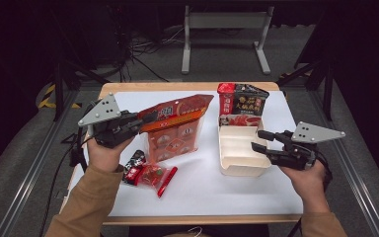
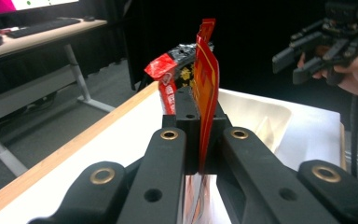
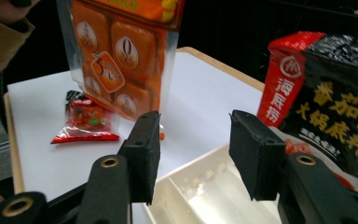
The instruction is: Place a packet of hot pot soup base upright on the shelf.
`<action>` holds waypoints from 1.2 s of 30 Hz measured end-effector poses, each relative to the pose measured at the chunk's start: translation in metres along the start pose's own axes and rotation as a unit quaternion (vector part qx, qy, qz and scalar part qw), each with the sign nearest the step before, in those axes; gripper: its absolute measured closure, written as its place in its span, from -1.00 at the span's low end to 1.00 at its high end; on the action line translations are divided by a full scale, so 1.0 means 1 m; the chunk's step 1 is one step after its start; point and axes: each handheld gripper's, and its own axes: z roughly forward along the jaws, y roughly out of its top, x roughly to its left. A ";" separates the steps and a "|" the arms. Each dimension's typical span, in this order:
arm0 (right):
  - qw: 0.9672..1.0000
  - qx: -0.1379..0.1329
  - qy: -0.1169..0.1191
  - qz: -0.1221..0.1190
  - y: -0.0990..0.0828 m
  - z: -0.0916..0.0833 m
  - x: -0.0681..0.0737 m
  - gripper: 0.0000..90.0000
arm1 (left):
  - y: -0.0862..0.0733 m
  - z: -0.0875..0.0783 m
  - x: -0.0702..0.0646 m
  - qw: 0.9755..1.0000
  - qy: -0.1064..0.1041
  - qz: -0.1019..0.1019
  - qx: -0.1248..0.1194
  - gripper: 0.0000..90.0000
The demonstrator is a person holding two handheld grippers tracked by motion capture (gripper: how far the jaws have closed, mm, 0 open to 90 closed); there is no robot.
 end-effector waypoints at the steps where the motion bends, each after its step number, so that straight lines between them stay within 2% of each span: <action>1: 1.000 -0.001 0.002 -0.002 0.003 0.000 0.001 0.16 | 0.001 0.000 -0.001 1.000 -0.006 0.002 0.003 1.00; 9: 0.999 -0.001 0.029 -0.024 0.030 0.005 0.010 0.09 | 0.007 -0.003 -0.010 0.999 -0.042 0.017 0.004 1.00; 11: 0.999 0.001 0.038 -0.034 0.039 0.010 0.015 0.08 | 0.008 -0.004 -0.012 0.998 -0.058 0.026 0.002 1.00; 16: 0.998 -0.002 0.048 -0.048 0.049 0.018 0.022 0.03 | 0.010 -0.005 -0.017 0.997 -0.076 0.032 0.000 1.00; 18: 0.997 -0.004 0.052 -0.052 0.051 0.020 0.024 0.02 | 0.011 -0.006 -0.021 0.995 -0.085 0.046 -0.002 1.00; 21: 0.996 -0.007 0.061 -0.060 0.057 0.026 0.028 0.02 | 0.012 -0.005 -0.025 0.994 -0.099 0.050 -0.003 1.00; 28: 0.994 -0.016 0.086 -0.072 0.066 0.038 0.036 0.05 | 0.013 -0.002 -0.033 0.991 -0.117 0.059 0.001 1.00; 36: 0.989 -0.004 0.119 -0.084 0.073 0.055 0.046 0.12 | 0.012 0.002 -0.035 0.989 -0.137 0.061 -0.001 1.00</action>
